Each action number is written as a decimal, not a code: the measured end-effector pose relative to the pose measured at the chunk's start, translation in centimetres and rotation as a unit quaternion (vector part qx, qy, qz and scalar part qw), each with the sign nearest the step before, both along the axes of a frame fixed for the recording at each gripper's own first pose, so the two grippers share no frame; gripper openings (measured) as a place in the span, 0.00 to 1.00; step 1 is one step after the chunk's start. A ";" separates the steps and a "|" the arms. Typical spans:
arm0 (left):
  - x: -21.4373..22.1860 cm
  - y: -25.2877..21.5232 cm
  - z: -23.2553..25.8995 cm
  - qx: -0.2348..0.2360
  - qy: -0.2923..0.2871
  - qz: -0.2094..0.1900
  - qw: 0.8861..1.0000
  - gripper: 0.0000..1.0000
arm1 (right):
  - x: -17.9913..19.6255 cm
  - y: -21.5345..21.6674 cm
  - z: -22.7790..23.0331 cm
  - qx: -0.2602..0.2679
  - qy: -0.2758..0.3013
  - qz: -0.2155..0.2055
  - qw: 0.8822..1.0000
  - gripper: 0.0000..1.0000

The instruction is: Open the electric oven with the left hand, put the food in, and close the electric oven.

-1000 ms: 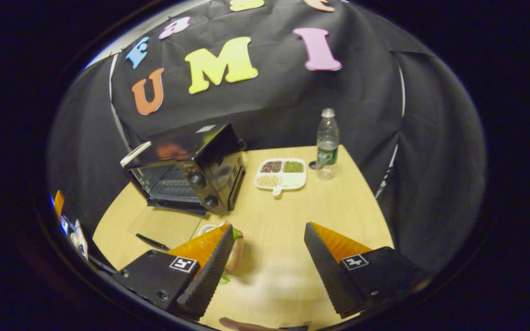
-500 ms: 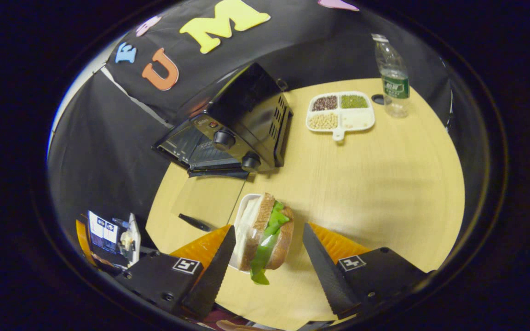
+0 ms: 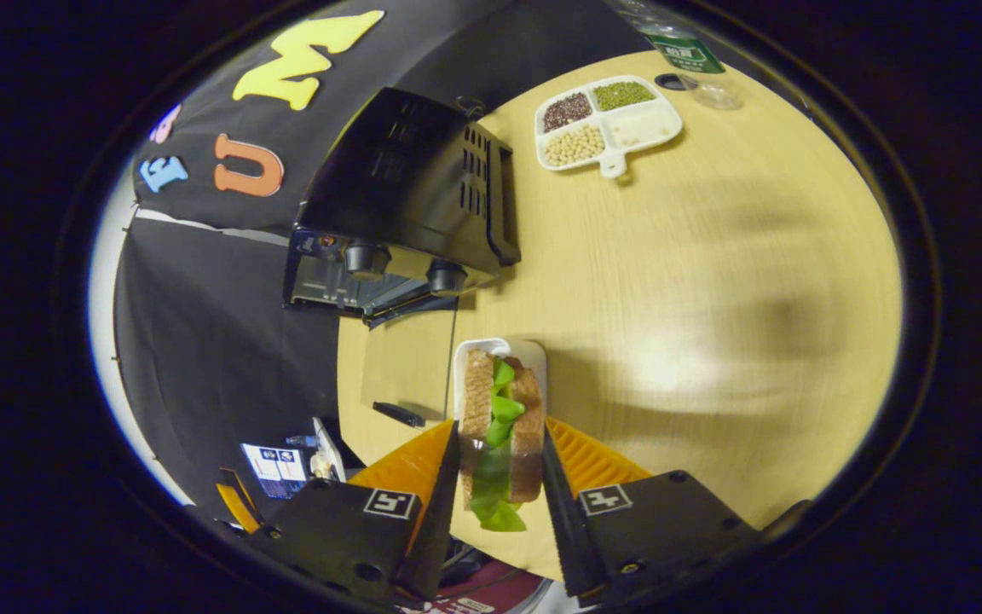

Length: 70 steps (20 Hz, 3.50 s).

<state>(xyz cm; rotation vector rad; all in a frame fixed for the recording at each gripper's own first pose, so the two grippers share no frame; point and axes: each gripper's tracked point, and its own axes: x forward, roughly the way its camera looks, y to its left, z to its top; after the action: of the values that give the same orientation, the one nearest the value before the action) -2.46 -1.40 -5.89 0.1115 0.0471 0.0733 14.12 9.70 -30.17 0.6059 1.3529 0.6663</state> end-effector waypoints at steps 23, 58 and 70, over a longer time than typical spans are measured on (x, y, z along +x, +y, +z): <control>-1.0 4.9 1.4 -0.014 -0.014 -0.050 0.999 0.95 | -4.5 8.1 7.6 0.084 -0.126 -0.204 0.967 0.37; 1.8 14.5 -6.8 -0.121 0.069 -0.027 0.990 0.81 | 16.7 26.5 2.4 0.090 -0.323 -0.462 0.821 0.40; 0.8 14.7 -6.7 -0.083 0.061 -0.027 0.994 0.93 | 15.6 29.1 1.2 -0.057 -0.377 -0.327 0.864 0.91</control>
<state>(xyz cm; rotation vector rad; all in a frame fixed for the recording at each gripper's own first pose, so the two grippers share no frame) -1.69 13.27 -12.55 -0.0484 0.1725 0.0074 29.74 38.76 -29.01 0.5734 0.3913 0.2044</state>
